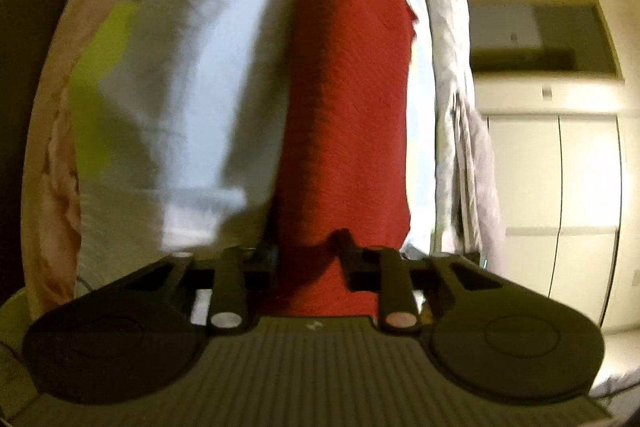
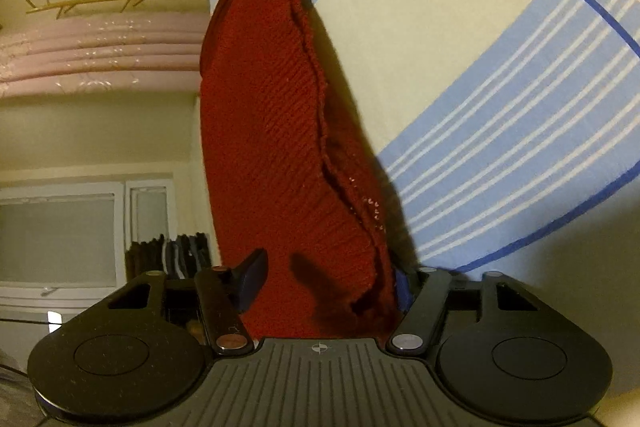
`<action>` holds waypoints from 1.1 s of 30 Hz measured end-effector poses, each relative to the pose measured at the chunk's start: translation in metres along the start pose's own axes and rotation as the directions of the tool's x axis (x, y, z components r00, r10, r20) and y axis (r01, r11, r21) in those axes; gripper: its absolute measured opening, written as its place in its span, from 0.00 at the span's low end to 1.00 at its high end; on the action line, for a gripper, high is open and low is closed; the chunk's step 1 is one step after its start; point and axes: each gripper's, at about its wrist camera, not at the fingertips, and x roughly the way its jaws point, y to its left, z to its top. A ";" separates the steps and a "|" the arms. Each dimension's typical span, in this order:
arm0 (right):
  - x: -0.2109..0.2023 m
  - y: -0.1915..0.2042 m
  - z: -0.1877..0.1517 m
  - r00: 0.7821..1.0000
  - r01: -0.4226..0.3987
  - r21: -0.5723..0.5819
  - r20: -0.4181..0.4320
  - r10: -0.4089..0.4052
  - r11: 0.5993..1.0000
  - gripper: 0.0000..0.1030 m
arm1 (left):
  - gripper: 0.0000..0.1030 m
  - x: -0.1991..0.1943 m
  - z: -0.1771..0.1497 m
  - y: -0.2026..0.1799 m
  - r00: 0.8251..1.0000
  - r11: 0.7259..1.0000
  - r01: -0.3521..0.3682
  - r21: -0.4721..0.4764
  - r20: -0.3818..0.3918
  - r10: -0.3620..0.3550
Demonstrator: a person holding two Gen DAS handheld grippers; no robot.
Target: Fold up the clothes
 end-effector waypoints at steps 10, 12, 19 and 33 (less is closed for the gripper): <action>-0.001 0.023 -0.006 0.995 0.100 -0.037 0.032 -0.099 0.994 0.15 | 0.07 0.000 0.007 -0.024 0.999 0.997 0.008 0.071 -0.051 -0.004; -0.009 0.036 -0.003 0.995 0.094 -0.040 0.046 -0.092 0.995 0.14 | 0.07 -0.007 0.015 -0.035 0.998 0.996 0.037 0.077 -0.057 -0.032; -0.028 0.087 0.012 0.992 0.047 0.009 0.115 -0.048 0.999 0.14 | 0.07 -0.030 0.061 -0.069 0.986 0.986 0.166 0.026 -0.029 -0.165; 0.078 0.122 0.187 0.931 0.122 0.264 0.303 -0.202 0.957 0.15 | 0.10 0.030 0.250 -0.032 0.963 0.857 0.268 -0.441 0.134 -0.232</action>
